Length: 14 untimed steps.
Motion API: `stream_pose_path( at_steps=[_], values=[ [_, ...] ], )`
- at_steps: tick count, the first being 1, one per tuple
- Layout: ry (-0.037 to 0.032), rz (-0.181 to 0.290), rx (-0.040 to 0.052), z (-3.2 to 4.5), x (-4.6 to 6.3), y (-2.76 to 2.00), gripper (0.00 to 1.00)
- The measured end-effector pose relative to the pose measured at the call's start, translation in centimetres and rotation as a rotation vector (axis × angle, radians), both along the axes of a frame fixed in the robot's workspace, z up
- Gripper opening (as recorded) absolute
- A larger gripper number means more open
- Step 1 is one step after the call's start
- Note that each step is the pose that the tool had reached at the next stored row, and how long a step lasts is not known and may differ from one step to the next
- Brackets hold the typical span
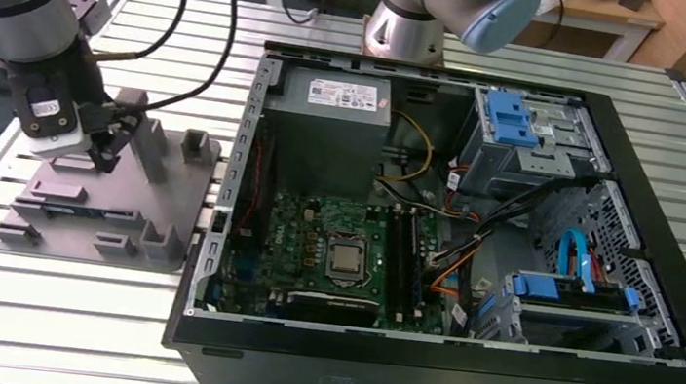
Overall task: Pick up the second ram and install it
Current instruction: 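Reach for the second ram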
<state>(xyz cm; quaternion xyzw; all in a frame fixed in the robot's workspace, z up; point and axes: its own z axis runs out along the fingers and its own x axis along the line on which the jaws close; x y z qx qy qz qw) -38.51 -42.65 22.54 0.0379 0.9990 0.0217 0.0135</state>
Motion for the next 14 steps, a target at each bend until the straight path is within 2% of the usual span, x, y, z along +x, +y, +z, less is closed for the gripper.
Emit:
stream_pose_path(
  at_steps=[4, 7, 10, 14],
  values=[
    [0.0003, 0.0, -0.0016, -0.6, 0.0, -0.03, 0.11],
    [0.0, 0.0, -0.0113, -0.64, -0.2, -0.34, 0.11],
    [-0.0001, 0.0, -0.0254, -0.64, -0.3, -0.95, 0.11],
    [0.0001, 0.0, -0.0292, -0.72, -0.4, -2.27, 0.11]
  ],
)
